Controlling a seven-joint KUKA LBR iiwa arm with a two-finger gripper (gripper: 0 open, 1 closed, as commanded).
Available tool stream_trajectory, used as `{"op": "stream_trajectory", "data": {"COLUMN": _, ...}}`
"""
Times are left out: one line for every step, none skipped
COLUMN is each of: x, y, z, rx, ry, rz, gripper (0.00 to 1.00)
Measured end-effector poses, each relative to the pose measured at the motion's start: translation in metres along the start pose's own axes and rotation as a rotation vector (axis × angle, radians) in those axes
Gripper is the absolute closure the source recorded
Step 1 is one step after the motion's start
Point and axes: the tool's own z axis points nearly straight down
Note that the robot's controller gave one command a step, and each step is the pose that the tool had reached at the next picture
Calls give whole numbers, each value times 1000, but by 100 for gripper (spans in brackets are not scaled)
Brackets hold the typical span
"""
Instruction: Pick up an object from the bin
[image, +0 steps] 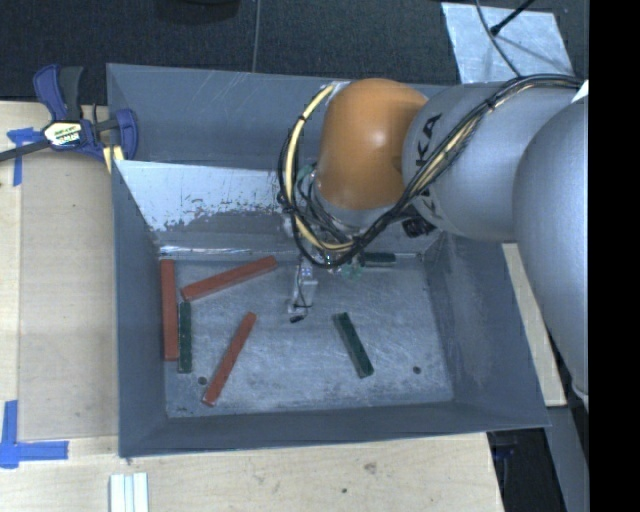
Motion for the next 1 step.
{"op": "stream_trajectory", "data": {"x": 5, "y": 81, "z": 63, "rx": 0, "ry": -8, "rz": -268, "gripper": 0}}
